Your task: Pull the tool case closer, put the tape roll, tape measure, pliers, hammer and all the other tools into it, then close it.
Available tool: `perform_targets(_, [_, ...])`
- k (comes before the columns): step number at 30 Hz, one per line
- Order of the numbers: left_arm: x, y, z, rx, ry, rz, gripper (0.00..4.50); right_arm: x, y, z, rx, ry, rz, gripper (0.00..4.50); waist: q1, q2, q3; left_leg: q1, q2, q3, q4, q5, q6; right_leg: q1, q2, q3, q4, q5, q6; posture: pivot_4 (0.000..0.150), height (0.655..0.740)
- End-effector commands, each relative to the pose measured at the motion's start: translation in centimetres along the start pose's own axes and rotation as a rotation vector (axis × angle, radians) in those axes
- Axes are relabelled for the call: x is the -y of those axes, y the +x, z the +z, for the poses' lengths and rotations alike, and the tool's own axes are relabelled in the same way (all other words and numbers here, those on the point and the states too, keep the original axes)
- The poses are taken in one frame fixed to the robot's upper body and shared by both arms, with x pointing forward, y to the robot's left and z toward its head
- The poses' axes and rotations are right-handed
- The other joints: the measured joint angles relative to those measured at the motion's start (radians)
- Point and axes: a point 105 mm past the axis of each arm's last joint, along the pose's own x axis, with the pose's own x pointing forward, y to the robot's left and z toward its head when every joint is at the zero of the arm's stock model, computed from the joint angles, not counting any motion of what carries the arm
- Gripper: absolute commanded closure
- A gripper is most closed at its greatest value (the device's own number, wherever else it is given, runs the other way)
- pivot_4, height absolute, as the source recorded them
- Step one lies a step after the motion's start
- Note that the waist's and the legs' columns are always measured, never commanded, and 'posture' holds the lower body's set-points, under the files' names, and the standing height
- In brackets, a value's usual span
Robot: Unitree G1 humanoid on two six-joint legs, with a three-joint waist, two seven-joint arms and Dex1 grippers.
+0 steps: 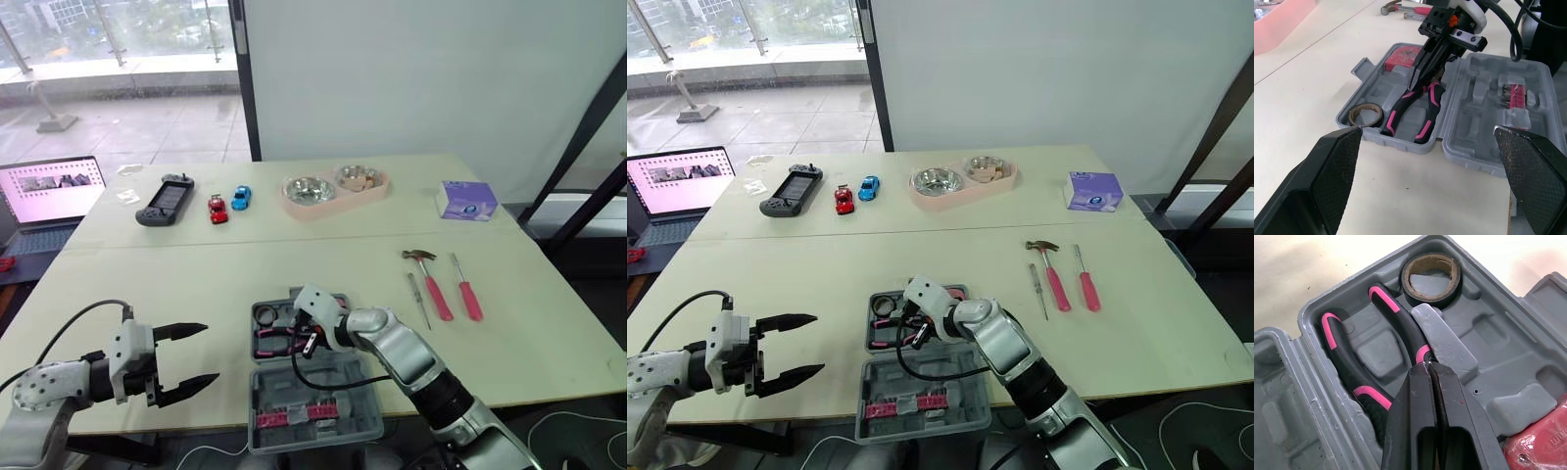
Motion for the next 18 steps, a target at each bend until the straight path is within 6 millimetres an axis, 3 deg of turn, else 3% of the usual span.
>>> perform_targets(1, [-0.3,-0.3,1.0,0.012,0.050,0.005,0.00,-1.7,1.3,-8.7,-0.317,0.131,0.051,4.42,0.000,0.001,-0.001,0.000,0.000,0.000,0.000,0.000,0.000,0.000,0.000,0.000,0.000,0.000,0.000,0.150,0.7233])
perform_targets(3, [-0.3,-0.3,1.0,0.011,0.050,0.004,0.00,-1.4,1.5,-7.2,-0.240,0.111,0.043,4.42,-0.001,0.002,-0.003,0.000,0.000,0.000,0.000,-0.001,-0.001,0.001,0.000,0.000,-0.001,0.000,0.000,0.150,0.7233])
perform_targets(6, [-0.4,-0.4,0.9,0.011,0.048,0.006,0.00,-0.7,1.0,-3.4,-0.055,0.054,0.036,4.42,-0.005,0.002,-0.003,0.002,0.001,0.000,-0.001,-0.001,-0.002,0.002,0.000,0.000,-0.002,-0.001,-0.001,0.150,0.7233])
perform_targets(10, [-0.4,-0.4,0.8,0.010,0.047,0.006,0.00,-0.2,0.3,-2.3,-0.023,0.033,0.032,4.42,-0.002,0.004,-0.001,0.000,0.001,0.000,-0.001,-0.001,-0.001,-0.001,0.001,0.000,-0.002,-0.001,-0.001,0.150,0.7233])
perform_targets(13, [-0.4,-0.3,0.7,0.011,0.047,0.005,0.00,-0.3,-0.4,0.0,0.079,-0.030,0.042,4.42,0.000,0.004,-0.001,-0.003,0.001,0.000,-0.001,0.000,0.000,-0.003,0.001,0.000,-0.002,-0.001,-0.001,0.150,0.7233])
perform_targets(16, [-0.5,-0.3,0.6,0.010,0.048,0.008,0.00,-0.7,-2.1,3.8,0.310,-0.100,0.062,4.42,0.002,0.001,0.007,-0.004,0.001,0.000,-0.001,0.000,0.000,-0.003,0.001,0.000,-0.003,-0.001,-0.001,0.150,0.7233])
perform_targets(18, [-0.5,-0.2,0.5,0.011,0.050,0.013,0.00,-0.2,-3.2,5.1,0.389,-0.127,0.038,4.42,0.001,0.001,0.014,-0.005,0.001,0.000,-0.001,0.000,0.000,-0.004,0.001,0.000,-0.003,-0.001,-0.001,0.150,0.7233])
